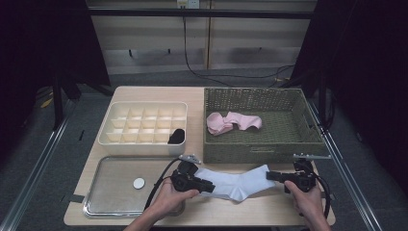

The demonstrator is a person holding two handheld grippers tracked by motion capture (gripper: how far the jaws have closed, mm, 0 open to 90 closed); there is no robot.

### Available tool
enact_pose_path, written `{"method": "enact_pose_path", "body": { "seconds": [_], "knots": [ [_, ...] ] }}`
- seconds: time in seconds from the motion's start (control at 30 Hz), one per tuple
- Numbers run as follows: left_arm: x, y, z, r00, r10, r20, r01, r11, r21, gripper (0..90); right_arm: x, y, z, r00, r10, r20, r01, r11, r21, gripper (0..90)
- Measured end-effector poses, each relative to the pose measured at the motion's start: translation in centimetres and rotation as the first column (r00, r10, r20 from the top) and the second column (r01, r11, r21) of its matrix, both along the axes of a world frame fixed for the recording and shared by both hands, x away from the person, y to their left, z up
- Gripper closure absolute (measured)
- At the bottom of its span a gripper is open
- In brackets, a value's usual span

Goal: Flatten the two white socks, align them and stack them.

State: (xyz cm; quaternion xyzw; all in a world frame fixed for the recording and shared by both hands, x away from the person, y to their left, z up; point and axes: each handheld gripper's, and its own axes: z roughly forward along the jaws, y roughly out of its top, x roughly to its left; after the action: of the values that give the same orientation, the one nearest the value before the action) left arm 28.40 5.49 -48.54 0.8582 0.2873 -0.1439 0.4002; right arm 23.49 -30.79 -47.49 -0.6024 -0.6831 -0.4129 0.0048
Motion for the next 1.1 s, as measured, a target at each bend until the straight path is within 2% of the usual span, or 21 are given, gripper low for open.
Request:
{"method": "enact_pose_path", "body": {
  "seconds": [0.03, 0.13, 0.3, 0.37, 0.4, 0.47, 0.53, 0.6, 0.8, 0.87, 1.1],
  "knots": [
    [0.1, -0.3, 0.0, 0.9999, -0.002, -0.014, 0.002, 0.9998, -0.017, 74.6, 0.0, 0.0, 0.0, 1.0000, 0.001, -0.001, -0.001, 1.000, -0.002, 81.1],
    [0.4, -1.3, 0.0, 0.9996, -0.019, -0.021, 0.018, 0.9991, -0.037, 72.8, 0.0, 0.1, 0.2, 1.0000, -0.001, 0.001, 0.001, 1.000, 0.005, 81.1],
    [-0.1, -2.5, -0.6, 0.9983, -0.039, -0.043, 0.038, 0.9990, -0.025, 67.7, -0.1, 0.3, 0.6, 0.9998, 0.010, 0.015, -0.010, 1.000, 0.010, 81.1],
    [-0.1, -2.5, -0.7, 0.9930, -0.061, -0.102, 0.056, 0.9972, -0.050, 68.5, -0.1, 0.4, 0.6, 0.9999, 0.010, 0.014, -0.010, 1.000, 0.017, 81.1],
    [-0.1, -2.5, -0.6, 0.9935, -0.061, -0.096, 0.056, 0.9972, -0.050, 69.7, -0.1, 0.4, 0.6, 0.9998, 0.013, 0.014, -0.013, 1.000, 0.017, 81.1],
    [-0.2, -2.6, -0.5, 0.9979, -0.046, -0.047, 0.045, 0.9989, -0.009, 69.9, -0.2, 0.5, 0.7, 0.9998, 0.014, 0.017, -0.014, 1.000, 0.020, 81.1],
    [-0.1, -2.5, -0.9, 0.9974, -0.045, -0.056, 0.044, 0.9990, -0.004, 70.5, -0.3, 0.6, 0.8, 0.9998, 0.006, 0.020, -0.007, 1.000, 0.027, 81.2],
    [-0.1, -2.5, -1.3, 0.9979, -0.045, -0.047, 0.045, 0.9989, 0.015, 71.1, -0.2, 0.7, 0.9, 0.9997, 0.006, 0.022, -0.007, 1.000, 0.029, 81.2],
    [-0.1, -2.5, -1.6, 0.9981, -0.036, -0.049, 0.036, 0.9993, -0.003, 71.4, -0.4, 1.1, 1.4, 0.9995, 0.016, 0.029, -0.017, 0.998, 0.061, 81.3],
    [-0.2, -2.4, -1.6, 0.9979, -0.035, -0.054, 0.034, 0.9994, -0.008, 72.1, -0.4, 1.3, 1.6, 0.9987, 0.026, 0.043, -0.029, 0.997, 0.065, 81.3],
    [-0.5, -2.7, -1.7, 0.9987, -0.026, -0.043, 0.026, 0.9996, -0.008, 73.7, -0.4, 2.3, 3.1, 0.9964, 0.050, 0.068, -0.056, 0.994, 0.096, 81.3]
  ]
}}
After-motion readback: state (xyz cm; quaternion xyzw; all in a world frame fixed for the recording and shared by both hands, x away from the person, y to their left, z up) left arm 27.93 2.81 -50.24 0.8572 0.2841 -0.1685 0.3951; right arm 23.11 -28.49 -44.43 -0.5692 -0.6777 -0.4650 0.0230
